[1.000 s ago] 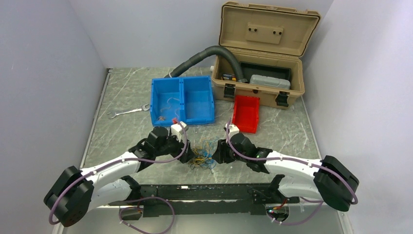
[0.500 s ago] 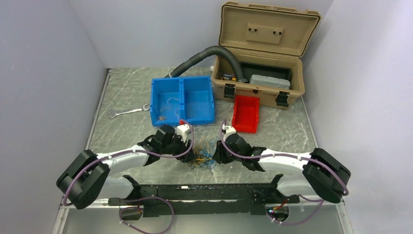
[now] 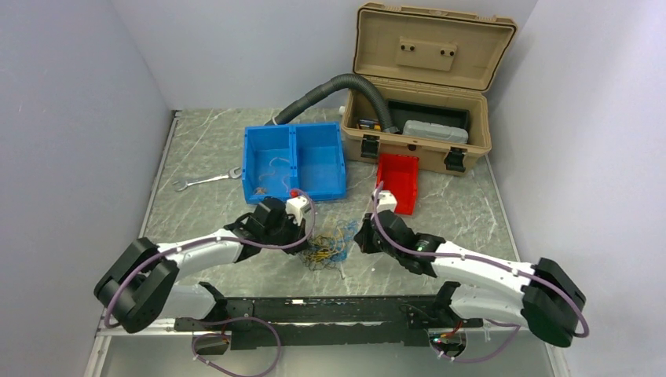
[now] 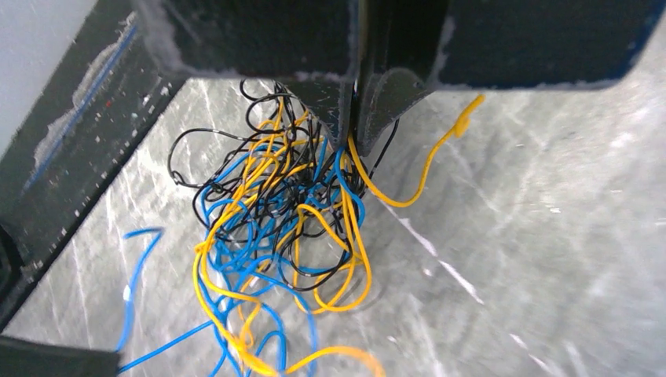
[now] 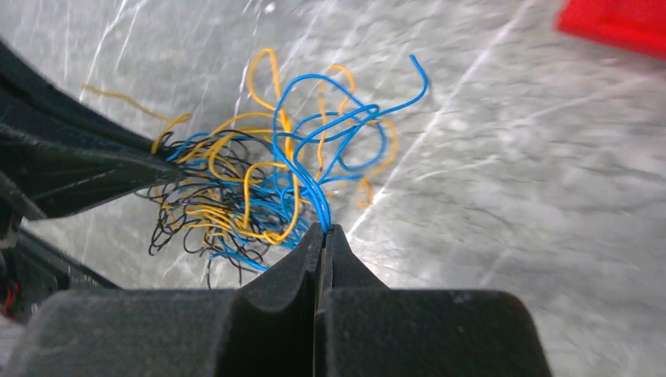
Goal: Untangle the cables
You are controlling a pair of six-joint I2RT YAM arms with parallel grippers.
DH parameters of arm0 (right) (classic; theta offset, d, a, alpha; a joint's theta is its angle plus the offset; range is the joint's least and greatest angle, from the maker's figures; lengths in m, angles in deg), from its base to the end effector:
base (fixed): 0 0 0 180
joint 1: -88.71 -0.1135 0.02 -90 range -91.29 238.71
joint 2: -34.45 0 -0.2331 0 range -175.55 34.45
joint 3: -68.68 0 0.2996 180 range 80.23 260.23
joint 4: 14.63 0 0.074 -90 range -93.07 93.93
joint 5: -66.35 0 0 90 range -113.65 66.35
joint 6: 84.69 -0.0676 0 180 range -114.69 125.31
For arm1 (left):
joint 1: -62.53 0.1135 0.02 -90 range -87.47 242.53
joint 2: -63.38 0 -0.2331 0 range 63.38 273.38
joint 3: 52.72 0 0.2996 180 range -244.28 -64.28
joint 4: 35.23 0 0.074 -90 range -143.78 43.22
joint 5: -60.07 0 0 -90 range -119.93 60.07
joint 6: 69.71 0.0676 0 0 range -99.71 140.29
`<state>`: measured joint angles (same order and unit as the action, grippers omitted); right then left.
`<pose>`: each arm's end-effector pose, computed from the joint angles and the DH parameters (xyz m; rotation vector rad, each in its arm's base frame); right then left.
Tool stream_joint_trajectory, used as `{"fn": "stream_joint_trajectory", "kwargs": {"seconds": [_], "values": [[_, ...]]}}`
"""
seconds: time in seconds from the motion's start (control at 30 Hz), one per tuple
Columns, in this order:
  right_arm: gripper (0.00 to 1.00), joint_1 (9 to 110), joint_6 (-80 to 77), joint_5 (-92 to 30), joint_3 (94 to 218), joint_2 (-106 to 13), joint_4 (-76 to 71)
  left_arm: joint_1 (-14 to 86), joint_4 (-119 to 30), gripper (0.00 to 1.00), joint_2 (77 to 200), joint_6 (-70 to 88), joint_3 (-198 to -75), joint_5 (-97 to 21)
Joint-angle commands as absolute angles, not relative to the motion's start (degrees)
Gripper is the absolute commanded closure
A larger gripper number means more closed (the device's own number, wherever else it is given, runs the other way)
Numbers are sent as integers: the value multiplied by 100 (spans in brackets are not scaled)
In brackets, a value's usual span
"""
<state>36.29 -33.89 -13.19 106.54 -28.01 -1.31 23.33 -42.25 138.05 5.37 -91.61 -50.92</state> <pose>0.1899 0.2267 0.1091 -0.1628 2.2993 0.6598 0.2188 -0.2097 0.0700 0.7011 2.3271 -0.8811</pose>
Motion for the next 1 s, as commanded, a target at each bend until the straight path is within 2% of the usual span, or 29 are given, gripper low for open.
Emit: {"fn": "stream_joint_trajectory", "kwargs": {"seconds": [0.0, 0.17, 0.47, 0.67, 0.97], "values": [[100, 3616, -4002, 162, 11080, -2190, 1345, 2327, -4325, 100, 13157, 425, -9055, -4227], [100, 3633, -4954, 1337, 11344, -1696, 2821, 2338, -4379, 100, 12395, 240, -8748, -3354], [100, 3646, -6058, 2652, 11806, -652, 4832, 2357, -4372, 100, 11437, 37, -8367, -2737], [100, 3640, -6147, 3090, 12121, -51, 5358, 2367, -4367, 100, 11369, 19, -8337, -2678], [100, 3643, -5071, 3182, 12641, -46, 4957, 2364, -4281, 100, 11761, 220, -8497, -3174]]}}
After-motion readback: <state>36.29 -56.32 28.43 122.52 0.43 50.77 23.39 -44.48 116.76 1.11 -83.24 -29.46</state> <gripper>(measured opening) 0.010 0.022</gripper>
